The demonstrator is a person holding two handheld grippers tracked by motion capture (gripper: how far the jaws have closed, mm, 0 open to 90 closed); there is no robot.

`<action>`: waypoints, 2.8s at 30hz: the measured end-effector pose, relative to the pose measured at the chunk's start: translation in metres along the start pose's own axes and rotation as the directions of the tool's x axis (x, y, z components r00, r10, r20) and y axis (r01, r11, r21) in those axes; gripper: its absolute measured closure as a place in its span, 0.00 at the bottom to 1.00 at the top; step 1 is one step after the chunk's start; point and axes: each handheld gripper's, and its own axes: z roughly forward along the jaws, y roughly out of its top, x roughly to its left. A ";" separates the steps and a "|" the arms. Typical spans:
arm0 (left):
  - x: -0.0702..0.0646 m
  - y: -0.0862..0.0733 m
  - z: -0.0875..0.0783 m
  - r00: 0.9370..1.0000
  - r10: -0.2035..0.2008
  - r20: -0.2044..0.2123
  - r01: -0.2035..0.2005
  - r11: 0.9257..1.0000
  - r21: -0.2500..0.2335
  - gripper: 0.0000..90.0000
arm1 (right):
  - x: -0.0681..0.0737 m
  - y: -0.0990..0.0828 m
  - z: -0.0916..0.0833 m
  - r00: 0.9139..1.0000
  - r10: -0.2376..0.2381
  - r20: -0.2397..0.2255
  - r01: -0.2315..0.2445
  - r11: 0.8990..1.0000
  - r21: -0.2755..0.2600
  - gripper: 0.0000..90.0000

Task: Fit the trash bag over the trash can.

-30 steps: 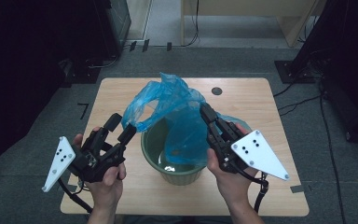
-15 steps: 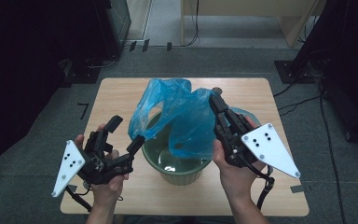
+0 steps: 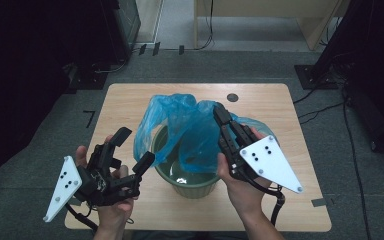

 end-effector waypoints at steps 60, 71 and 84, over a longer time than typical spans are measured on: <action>-0.013 -0.024 0.009 0.994 -0.101 0.039 0.100 0.995 0.026 0.98 | 0.056 -0.009 -0.042 0.984 0.014 -0.175 -0.014 1.000 -0.002 1.00; -0.005 -0.011 -0.004 0.992 -0.114 0.059 0.107 0.987 0.116 1.00 | 0.014 0.001 -0.067 0.998 -0.013 -0.056 0.013 1.000 -0.001 1.00; -0.026 0.036 -0.035 0.964 -0.154 0.216 0.115 0.976 0.183 1.00 | -0.014 0.029 -0.105 0.999 -0.033 0.013 0.034 0.997 -0.063 1.00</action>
